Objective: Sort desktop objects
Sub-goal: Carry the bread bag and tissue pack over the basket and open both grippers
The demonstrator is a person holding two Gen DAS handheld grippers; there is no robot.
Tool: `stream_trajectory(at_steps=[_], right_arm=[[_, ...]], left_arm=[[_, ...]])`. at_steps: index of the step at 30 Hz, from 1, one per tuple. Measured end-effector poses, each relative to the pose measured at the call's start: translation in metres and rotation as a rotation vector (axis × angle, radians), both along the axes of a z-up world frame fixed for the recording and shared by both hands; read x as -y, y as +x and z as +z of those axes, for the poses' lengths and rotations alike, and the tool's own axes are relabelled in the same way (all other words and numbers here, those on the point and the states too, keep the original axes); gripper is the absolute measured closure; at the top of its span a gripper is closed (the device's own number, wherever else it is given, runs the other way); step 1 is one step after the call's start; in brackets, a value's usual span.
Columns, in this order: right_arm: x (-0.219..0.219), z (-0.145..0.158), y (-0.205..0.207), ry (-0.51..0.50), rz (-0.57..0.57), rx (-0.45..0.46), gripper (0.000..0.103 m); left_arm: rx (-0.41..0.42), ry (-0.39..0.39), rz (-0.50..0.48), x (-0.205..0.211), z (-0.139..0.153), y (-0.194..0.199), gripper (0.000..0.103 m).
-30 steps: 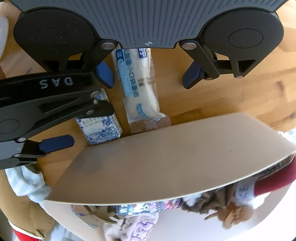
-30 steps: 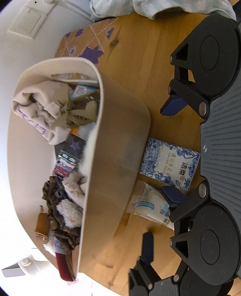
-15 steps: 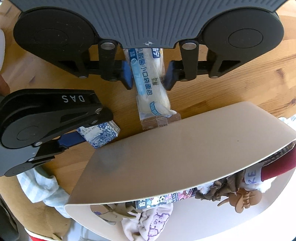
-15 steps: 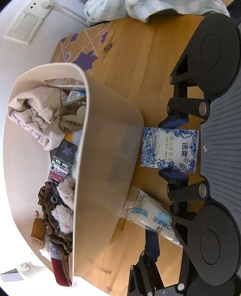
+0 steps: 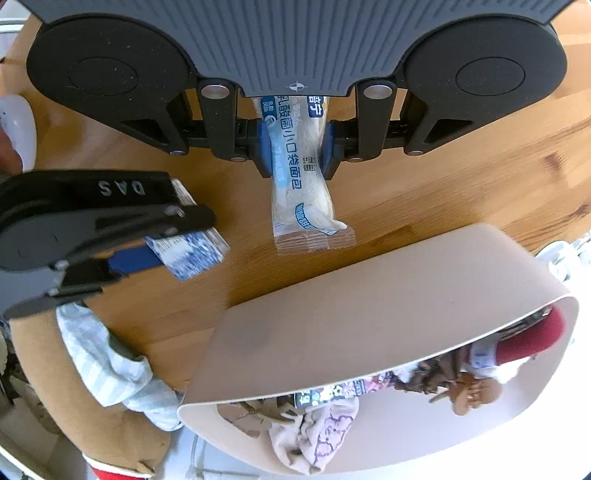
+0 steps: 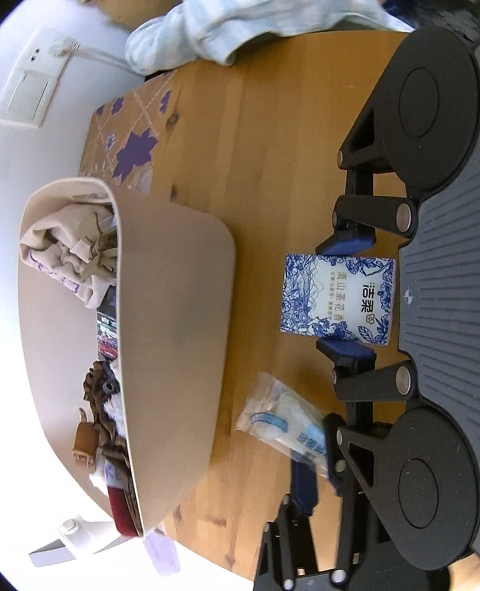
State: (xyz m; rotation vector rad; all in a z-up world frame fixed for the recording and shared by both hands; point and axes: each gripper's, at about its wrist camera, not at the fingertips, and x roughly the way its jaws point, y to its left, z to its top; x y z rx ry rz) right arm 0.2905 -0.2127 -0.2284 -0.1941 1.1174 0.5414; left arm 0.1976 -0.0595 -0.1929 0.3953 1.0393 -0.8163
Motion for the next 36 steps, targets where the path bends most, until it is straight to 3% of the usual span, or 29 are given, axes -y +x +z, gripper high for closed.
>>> stream_trajectory(at_steps=[8,13,23,30,36], right_arm=[[0.028,0.034,-0.031,0.055,-0.054,0.043,0.060],[0.039,0.074,-0.038,0.079,-0.040,0.148,0.059],[0.045,0.133,-0.029,0.120,-0.039,0.314,0.059],[0.050,0.164,-0.013,0.140,-0.057,0.406,0.059],[0.044,0.183,0.006,0.163,-0.060,0.465,0.059]], left_arm=[[0.003,-0.065,0.060,-0.029,0.028,-0.006,0.076],[0.029,-0.095,0.099,-0.042,0.048,-0.001,0.076],[0.042,-0.174,0.213,-0.073,0.090,0.030,0.076],[0.112,-0.200,0.261,-0.085,0.123,0.063,0.076],[0.189,-0.206,0.248,-0.078,0.145,0.087,0.076]])
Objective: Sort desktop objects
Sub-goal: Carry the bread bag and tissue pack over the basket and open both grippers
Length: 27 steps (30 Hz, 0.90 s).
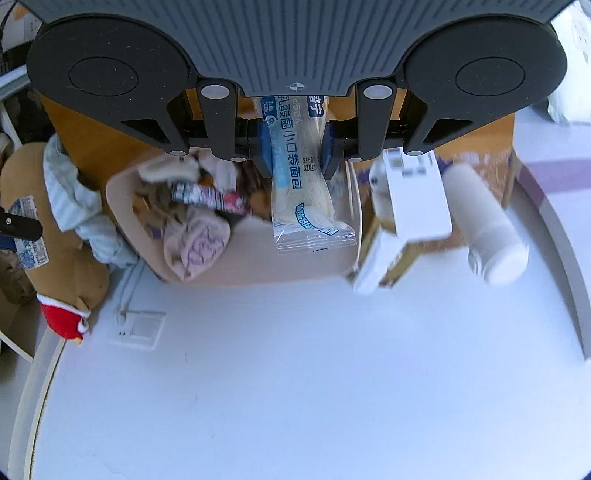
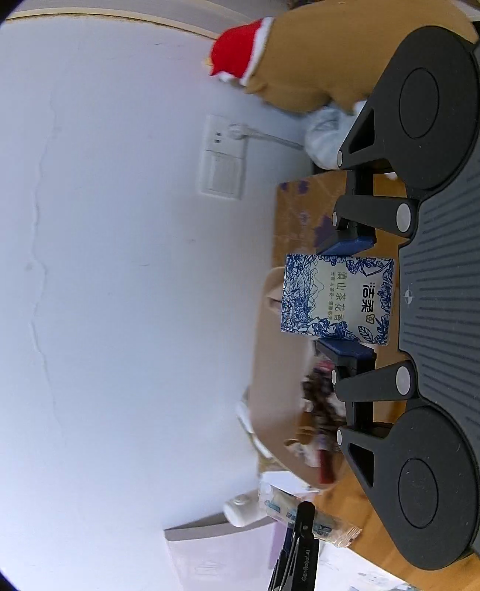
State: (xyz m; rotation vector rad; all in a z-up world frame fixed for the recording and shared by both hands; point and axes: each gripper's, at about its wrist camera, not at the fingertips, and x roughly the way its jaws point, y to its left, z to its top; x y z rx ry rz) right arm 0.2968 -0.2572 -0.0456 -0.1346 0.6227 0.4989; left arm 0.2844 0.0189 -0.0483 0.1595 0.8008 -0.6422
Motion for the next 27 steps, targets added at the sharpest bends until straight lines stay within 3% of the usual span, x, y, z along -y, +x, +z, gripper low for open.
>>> stream_trajectory(at_steps=[10,22,27], right_arm=[[-0.036,-0.002,0.034,0.056,-0.007,0.048,0.059],[-0.081,-0.051,0.082,0.034,-0.021,-0.037,0.059],[-0.093,-0.074,0.097,0.023,-0.015,-0.119,0.059]], left_arm=[[0.066,0.002,-0.028,0.044,0.006,0.031,0.076],[-0.027,0.046,0.016,0.084,-0.033,0.064,0.076],[-0.053,0.064,0.025,0.089,-0.047,0.071,0.076]])
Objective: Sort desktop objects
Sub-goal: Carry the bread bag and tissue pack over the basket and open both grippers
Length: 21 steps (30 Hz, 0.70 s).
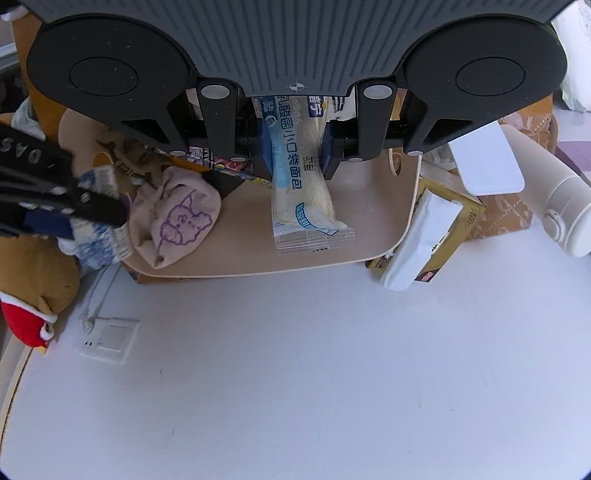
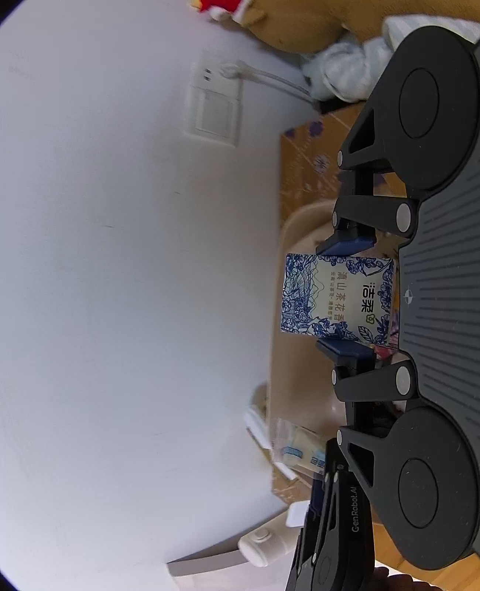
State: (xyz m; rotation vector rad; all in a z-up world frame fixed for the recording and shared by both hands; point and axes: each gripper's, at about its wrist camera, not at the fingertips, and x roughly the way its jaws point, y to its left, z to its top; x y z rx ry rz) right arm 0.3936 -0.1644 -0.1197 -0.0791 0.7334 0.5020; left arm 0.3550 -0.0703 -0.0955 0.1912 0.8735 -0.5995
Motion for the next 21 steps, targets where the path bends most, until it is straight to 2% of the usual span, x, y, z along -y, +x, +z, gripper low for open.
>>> stream_trajectory(at_steps=[5,6,7,8,9,11,14,16,18,21], right_arm=[[-0.008,-0.020,0.010,-0.016,0.004,-0.078,0.059],[-0.009,-0.023,0.011,-0.017,0.010,-0.099,0.058],[-0.009,-0.025,0.012,-0.018,0.012,-0.119,0.052],[-0.009,-0.026,0.012,-0.018,0.003,-0.129,0.049],[-0.009,-0.026,0.012,-0.013,-0.002,-0.133,0.043],[-0.006,-0.025,0.006,-0.011,-0.014,-0.127,0.034],[-0.005,-0.020,-0.004,-0.032,-0.039,-0.126,0.023],[0.000,-0.016,-0.009,-0.020,-0.054,-0.146,0.009],[0.007,-0.008,-0.013,-0.009,-0.075,-0.160,0.004],[0.012,0.004,-0.024,-0.026,-0.117,-0.152,0.002]], left_arm=[[-0.014,0.012,-0.031,0.004,-0.006,-0.001,0.074],[-0.013,0.015,-0.033,0.004,-0.005,-0.002,0.065],[-0.012,0.016,-0.035,0.003,-0.005,-0.003,0.058],[-0.004,0.020,-0.033,0.002,-0.005,-0.004,0.043],[0.007,0.026,-0.027,0.001,-0.003,-0.005,0.031],[0.036,0.035,-0.020,-0.001,0.000,-0.008,0.022],[0.028,0.055,-0.021,-0.005,0.005,-0.011,0.021],[0.017,0.043,-0.022,-0.010,0.010,-0.014,0.021],[0.009,0.025,-0.021,-0.018,0.016,-0.019,0.021],[0.000,-0.001,-0.023,-0.028,0.025,-0.027,0.021]])
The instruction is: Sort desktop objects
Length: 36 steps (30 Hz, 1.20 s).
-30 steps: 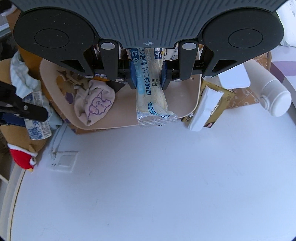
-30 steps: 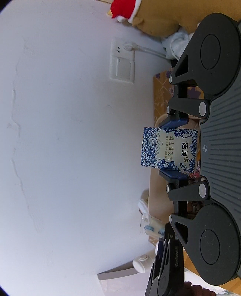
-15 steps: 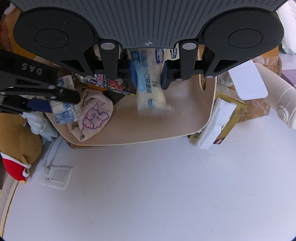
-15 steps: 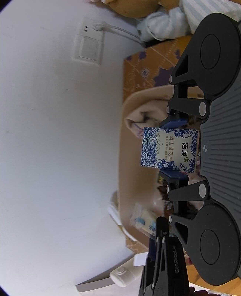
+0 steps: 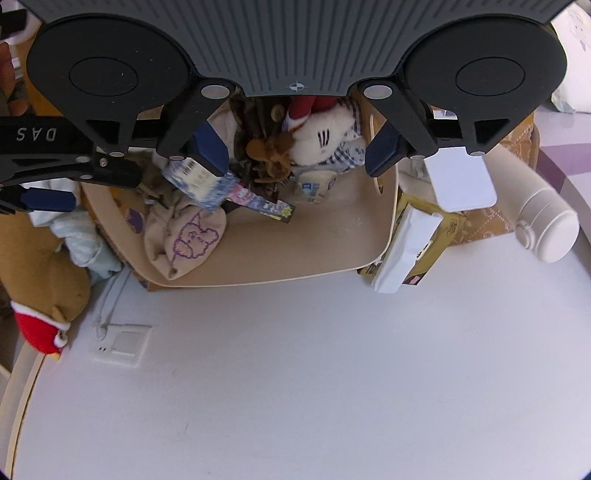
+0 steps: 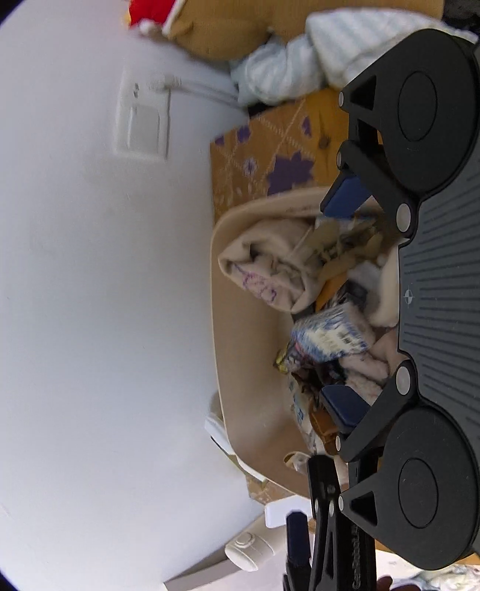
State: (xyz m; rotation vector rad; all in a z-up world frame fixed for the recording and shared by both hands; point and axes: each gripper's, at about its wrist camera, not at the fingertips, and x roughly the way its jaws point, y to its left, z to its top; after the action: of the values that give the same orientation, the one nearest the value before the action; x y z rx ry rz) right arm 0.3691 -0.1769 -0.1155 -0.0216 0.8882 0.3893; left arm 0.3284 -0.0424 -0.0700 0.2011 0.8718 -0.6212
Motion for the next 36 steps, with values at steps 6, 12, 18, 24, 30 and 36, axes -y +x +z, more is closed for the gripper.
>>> stream_trajectory(at_steps=[6,12,18,24,30,36], right_arm=[[0.019,0.021,-0.031,0.030,-0.067,-0.039,0.000],[0.025,0.034,-0.056,0.013,-0.056,-0.049,0.000],[0.028,0.054,-0.081,0.033,-0.007,-0.063,0.000],[0.035,0.084,-0.119,0.024,0.063,-0.032,0.000],[0.050,0.117,-0.159,-0.004,0.132,0.014,0.000],[0.072,0.143,-0.196,0.007,0.153,-0.005,0.000]], left_arm=[[0.008,-0.021,-0.037,-0.019,0.016,-0.025,0.020],[0.001,-0.054,-0.053,-0.042,0.036,-0.048,0.020],[0.045,-0.029,-0.037,-0.062,0.056,-0.072,0.020],[0.076,-0.045,-0.009,-0.084,0.081,-0.104,0.020],[0.008,-0.105,0.033,-0.112,0.104,-0.142,0.020],[-0.009,-0.108,0.091,-0.137,0.125,-0.181,0.018]])
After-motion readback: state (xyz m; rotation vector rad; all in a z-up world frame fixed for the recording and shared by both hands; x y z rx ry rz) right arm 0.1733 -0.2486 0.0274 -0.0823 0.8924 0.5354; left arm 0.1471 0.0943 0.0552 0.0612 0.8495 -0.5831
